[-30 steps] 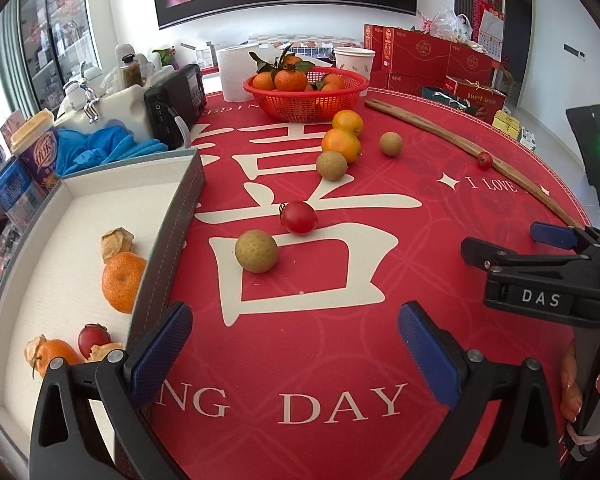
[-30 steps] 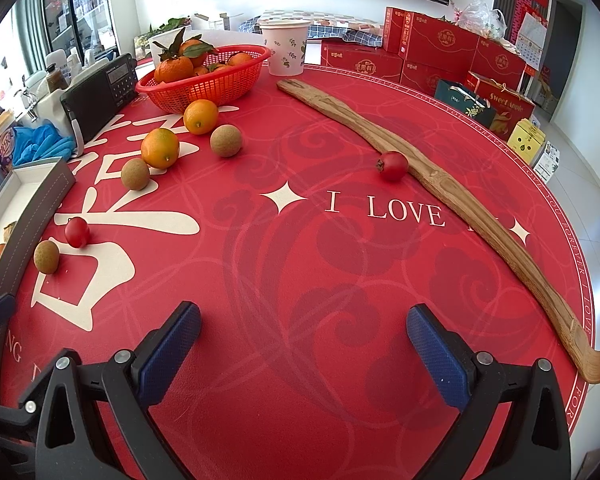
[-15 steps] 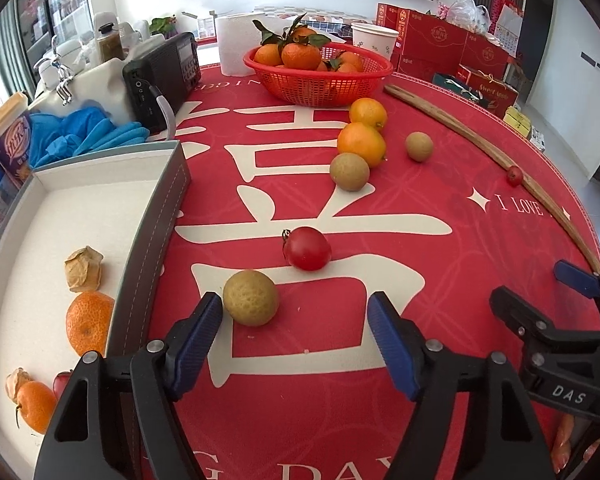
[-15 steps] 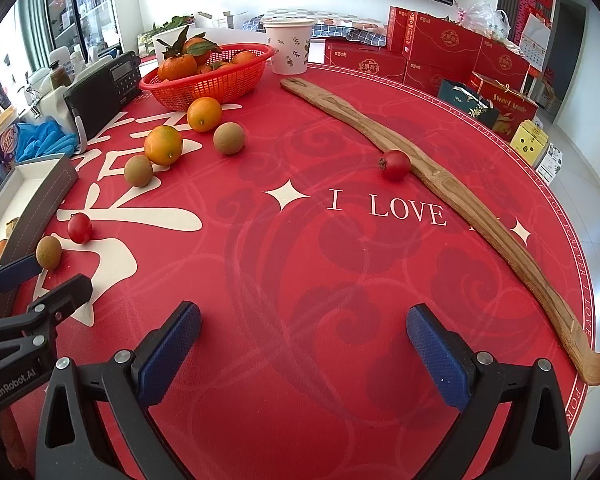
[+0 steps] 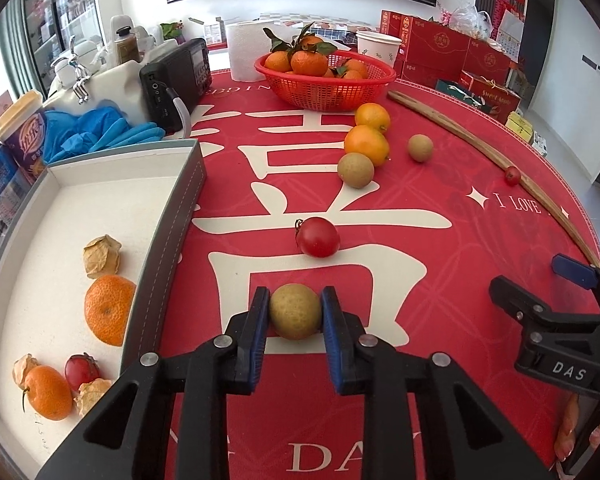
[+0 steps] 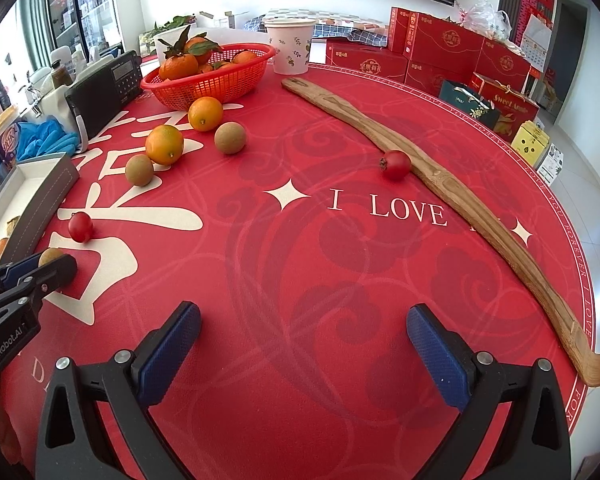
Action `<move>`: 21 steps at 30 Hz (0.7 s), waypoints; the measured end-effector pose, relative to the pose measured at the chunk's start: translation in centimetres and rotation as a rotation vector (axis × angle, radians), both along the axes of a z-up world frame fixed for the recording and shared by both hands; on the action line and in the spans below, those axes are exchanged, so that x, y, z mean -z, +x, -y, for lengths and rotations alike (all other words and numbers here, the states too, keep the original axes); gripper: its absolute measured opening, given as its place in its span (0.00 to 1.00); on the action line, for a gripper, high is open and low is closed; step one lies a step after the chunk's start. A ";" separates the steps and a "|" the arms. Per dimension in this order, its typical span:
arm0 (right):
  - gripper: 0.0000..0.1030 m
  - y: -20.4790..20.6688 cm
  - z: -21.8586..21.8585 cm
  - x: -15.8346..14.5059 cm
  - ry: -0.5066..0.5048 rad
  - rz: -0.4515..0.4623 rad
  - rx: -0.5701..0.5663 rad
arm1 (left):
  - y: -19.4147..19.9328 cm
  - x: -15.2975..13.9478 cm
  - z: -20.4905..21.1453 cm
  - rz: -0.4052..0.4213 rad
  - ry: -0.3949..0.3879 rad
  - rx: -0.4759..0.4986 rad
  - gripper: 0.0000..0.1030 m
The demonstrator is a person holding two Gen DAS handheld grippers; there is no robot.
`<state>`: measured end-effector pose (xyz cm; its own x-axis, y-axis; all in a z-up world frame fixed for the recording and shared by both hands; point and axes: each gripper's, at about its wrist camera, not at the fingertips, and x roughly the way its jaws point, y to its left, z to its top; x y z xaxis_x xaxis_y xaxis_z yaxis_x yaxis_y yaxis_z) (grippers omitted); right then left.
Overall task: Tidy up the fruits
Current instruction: 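Grasp a brown round fruit with the left tool, then grasp a red cherry tomato with the right tool while the left tool holds the brown fruit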
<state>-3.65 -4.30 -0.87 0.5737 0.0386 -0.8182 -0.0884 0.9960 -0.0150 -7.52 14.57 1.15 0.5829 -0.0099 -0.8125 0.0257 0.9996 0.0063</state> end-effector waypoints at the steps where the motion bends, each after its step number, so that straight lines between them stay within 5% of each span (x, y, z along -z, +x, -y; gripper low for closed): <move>1: 1.00 0.0 0.0 0.0 0.000 0.000 -0.003 | -0.3 0.0 -0.2 0.005 0.003 -0.008 0.27; 7: 1.00 0.2 -0.9 0.0 0.008 0.001 -0.065 | -1.9 0.2 -1.7 0.046 -0.003 -0.060 0.27; 15: 1.00 1.4 -8.8 0.2 -0.002 -0.018 -0.304 | -3.9 0.2 -2.6 0.051 -0.040 -0.065 0.27; 21: 0.85 3.1 -13.0 -0.1 0.000 0.003 -0.387 | -4.0 0.2 -2.9 0.053 -0.062 -0.070 0.27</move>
<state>-0.54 8.65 -0.77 0.5195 0.2528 -0.8162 -0.4578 0.8889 -0.0161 -11.56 17.48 1.00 0.6259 -0.0168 -0.7797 -0.0427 0.9975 -0.0558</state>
